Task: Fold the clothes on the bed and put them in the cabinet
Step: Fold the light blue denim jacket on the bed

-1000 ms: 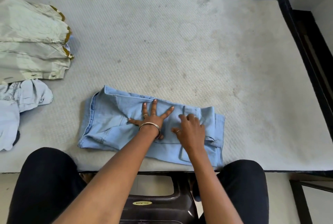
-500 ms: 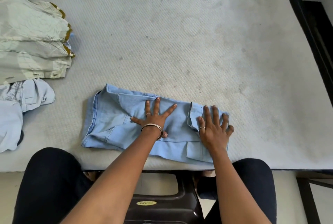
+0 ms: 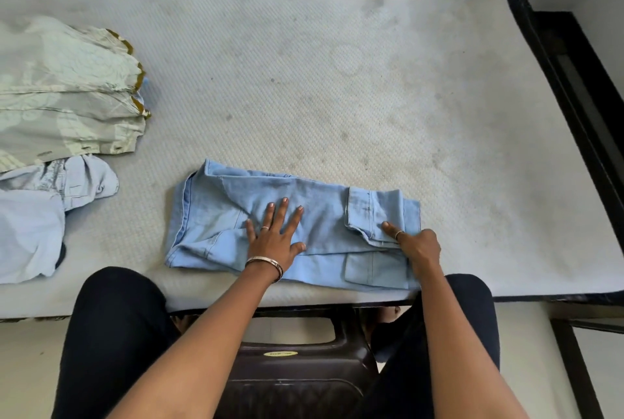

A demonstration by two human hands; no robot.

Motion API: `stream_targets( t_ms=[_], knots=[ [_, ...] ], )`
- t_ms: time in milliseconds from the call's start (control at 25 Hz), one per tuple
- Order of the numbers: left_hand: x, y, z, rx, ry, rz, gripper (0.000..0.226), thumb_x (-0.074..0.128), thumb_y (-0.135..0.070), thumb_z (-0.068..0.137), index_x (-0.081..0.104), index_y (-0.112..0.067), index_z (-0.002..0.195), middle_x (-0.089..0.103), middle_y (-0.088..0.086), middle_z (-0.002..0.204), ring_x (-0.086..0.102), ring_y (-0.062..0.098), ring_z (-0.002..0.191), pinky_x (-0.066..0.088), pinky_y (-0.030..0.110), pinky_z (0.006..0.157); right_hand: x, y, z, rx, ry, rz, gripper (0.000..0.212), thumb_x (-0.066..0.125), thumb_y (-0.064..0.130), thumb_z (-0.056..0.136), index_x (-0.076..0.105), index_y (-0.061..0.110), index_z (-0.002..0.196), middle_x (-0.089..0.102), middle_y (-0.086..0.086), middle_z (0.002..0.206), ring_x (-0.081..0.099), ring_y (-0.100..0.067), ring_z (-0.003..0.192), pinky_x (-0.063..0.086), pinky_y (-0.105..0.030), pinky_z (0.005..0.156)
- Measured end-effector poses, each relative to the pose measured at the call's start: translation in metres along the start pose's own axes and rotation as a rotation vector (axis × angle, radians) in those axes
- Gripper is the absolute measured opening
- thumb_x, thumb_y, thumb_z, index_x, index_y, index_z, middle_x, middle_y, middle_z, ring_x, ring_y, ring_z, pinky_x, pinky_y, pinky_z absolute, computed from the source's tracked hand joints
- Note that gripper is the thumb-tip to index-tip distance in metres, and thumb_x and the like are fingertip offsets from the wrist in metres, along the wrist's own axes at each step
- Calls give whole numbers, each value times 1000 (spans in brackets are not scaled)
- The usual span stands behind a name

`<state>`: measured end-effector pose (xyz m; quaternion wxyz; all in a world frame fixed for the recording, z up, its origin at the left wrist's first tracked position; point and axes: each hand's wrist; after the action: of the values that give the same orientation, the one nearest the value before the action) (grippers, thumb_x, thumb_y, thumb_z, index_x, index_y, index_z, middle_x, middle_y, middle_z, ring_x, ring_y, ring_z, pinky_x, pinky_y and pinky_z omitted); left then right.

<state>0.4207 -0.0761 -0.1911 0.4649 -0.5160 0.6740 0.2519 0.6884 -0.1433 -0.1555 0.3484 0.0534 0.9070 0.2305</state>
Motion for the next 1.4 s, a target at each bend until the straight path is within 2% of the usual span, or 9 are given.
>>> stream_targets(
  t_ms=[240,480,720,840,920,1040,1120,1280,1400],
  knots=[
    [-30,-44,4,-107,-95,-42,76,33,-61,94,0,-27,154,0,6,162,-7,26,149,-6,69,108,-32,44,6,-391,27,-86,43,77,34,81,56,8,109,62,-11,108,58,-32,96,49,-43,84],
    [-51,-120,18,379,-613,-238,70,40,-57,88,43,-13,142,44,11,146,42,30,135,35,57,105,-50,69,25,-487,-9,-122,47,76,36,79,51,13,110,58,-8,106,55,-32,97,47,-42,81],
    [-36,-151,45,316,344,-311,103,51,-61,88,-20,-19,150,-24,10,158,-9,28,148,12,49,119,-45,57,25,-408,3,15,50,84,27,72,54,12,109,63,-5,105,59,-27,94,51,-39,79],
    [-61,-136,42,148,218,-828,65,57,-47,92,36,-20,148,39,7,151,39,22,137,33,25,109,-45,66,16,-360,-26,-57,48,81,25,74,50,11,108,61,-10,108,58,-30,94,50,-42,80],
    [-85,-126,36,-38,121,-1128,46,55,-51,92,63,-19,124,65,5,123,59,21,117,44,29,101,-45,82,-7,-373,-61,-155,50,77,28,79,45,11,113,58,-10,109,54,-32,92,46,-42,77],
    [-121,-104,28,-145,319,-1489,66,45,-77,80,68,-24,109,72,3,103,67,22,97,55,43,87,-29,114,-64,-499,-94,-292,50,71,29,84,44,14,123,56,-11,104,58,-36,98,43,-39,75],
    [-136,-86,24,-180,440,-1618,82,54,-86,62,68,-19,107,71,7,95,67,24,87,55,39,80,-15,127,-101,-657,141,-241,45,71,25,83,53,22,124,61,-3,97,63,-29,96,50,-38,76],
    [-139,-16,5,-253,88,-1635,31,76,-24,80,66,-4,102,69,10,80,66,22,66,56,30,63,2,123,-131,-688,863,77,27,63,13,95,67,17,121,72,-2,114,68,-21,103,57,-37,83],
    [-132,56,-14,-332,-23,-1716,19,66,-2,83,66,3,101,69,15,79,65,29,68,58,34,60,16,113,-118,-506,698,368,26,55,13,99,61,14,124,74,-9,107,71,-28,93,52,-38,79]
  ],
)
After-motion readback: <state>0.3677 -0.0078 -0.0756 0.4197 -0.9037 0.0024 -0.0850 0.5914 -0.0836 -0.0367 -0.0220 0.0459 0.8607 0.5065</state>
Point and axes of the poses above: each hand's wrist, its own z-axis towards the middle knuckle, its own x-axis out of the palm, y = z × x
